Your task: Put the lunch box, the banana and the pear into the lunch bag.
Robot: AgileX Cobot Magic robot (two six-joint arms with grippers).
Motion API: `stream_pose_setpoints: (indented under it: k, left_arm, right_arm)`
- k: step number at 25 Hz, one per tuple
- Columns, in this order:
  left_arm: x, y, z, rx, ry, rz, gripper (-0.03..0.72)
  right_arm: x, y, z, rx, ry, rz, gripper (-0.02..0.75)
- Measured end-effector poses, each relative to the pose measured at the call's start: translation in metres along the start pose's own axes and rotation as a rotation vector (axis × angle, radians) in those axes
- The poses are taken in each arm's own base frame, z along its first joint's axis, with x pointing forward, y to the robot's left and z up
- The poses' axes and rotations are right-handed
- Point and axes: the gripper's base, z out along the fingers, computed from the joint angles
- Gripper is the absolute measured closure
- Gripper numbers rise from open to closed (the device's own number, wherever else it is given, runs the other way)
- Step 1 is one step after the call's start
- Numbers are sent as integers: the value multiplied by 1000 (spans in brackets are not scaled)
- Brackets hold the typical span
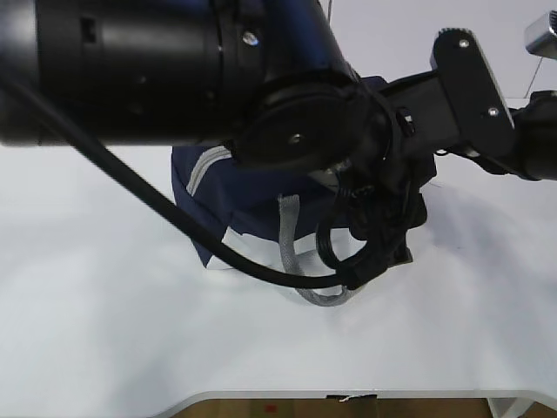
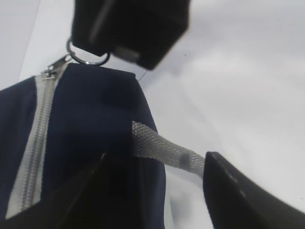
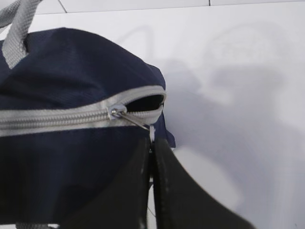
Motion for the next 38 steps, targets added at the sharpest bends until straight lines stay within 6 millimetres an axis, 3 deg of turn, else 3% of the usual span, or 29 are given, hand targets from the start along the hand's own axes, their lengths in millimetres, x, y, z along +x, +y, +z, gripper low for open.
stream_pose_setpoints:
  k: [4,17,25,38]
  left_arm:
    - [2,-1,6,0,10,10,223]
    - [20,27,15,-61,41,3,223]
    - [21,31,18,-78,35,26,231]
    - [31,33,38,-104,60,110,508]
  right_arm:
    - [0,0,0,0,0,7,731]
    - [0,2,0,-23,-3,28,731]
    - [0,3,0,-34,-5,28,731]
    - [-1,4,0,-39,-5,32,731]
